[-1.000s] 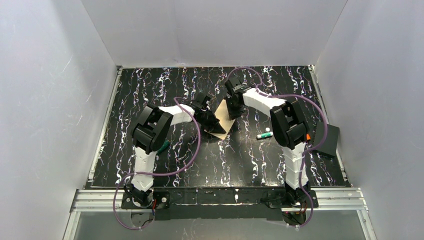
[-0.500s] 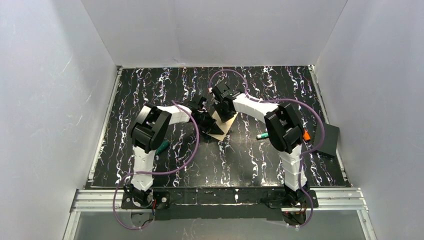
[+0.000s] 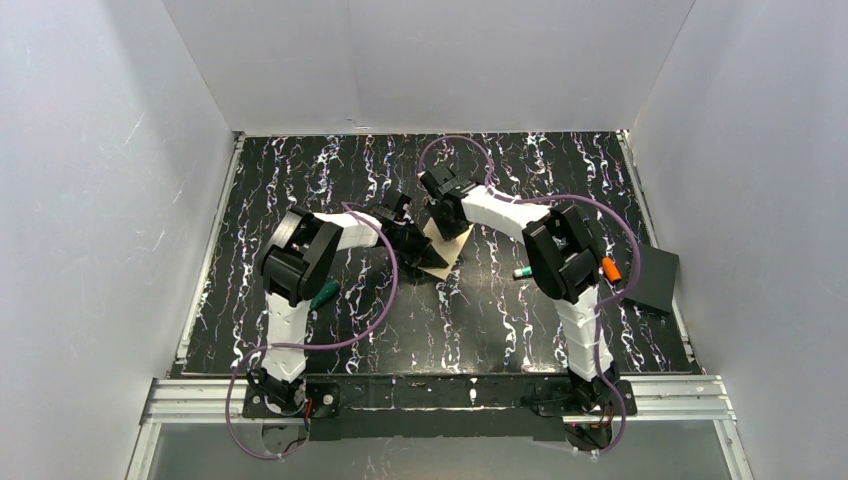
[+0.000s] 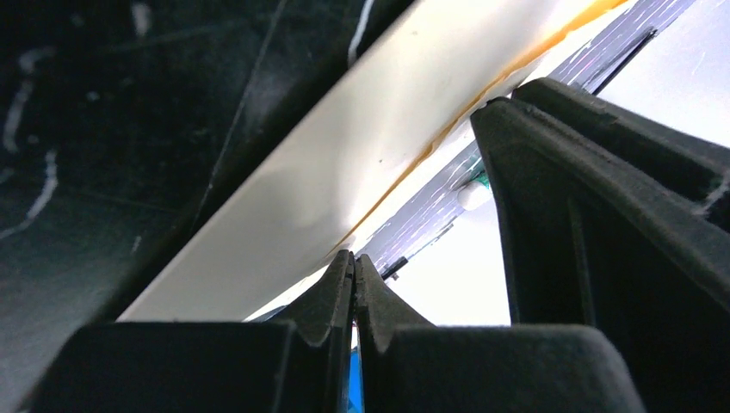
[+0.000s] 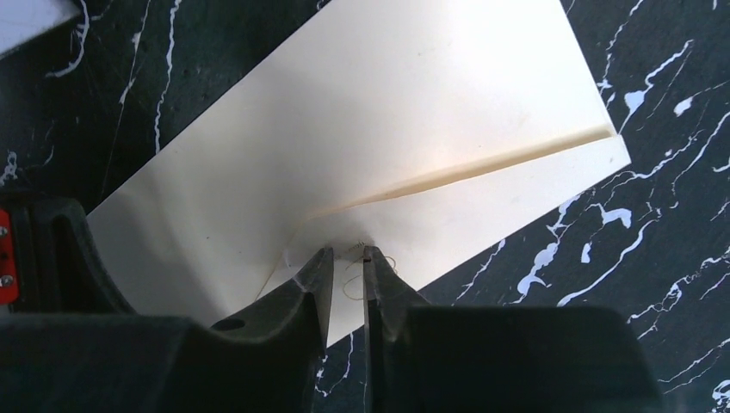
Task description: Place the letter into the envelope and seal it
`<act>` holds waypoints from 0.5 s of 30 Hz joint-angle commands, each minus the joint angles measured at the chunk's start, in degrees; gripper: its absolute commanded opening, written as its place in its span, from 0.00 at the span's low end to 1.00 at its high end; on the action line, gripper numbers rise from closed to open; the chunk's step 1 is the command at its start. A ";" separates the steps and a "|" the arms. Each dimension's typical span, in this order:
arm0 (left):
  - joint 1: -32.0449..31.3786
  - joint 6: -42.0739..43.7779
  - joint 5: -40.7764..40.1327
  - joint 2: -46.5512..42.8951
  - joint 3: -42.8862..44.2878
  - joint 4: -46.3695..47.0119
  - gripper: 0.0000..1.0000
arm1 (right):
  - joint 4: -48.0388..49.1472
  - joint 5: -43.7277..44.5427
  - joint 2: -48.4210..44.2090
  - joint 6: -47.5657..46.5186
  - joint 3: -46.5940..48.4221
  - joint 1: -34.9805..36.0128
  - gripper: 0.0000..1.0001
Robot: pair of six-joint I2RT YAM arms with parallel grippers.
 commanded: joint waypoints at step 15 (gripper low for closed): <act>1.10 -2.85 1.84 2.74 -4.14 -3.52 0.00 | 2.43 -10.69 3.63 10.01 0.77 -1.12 0.28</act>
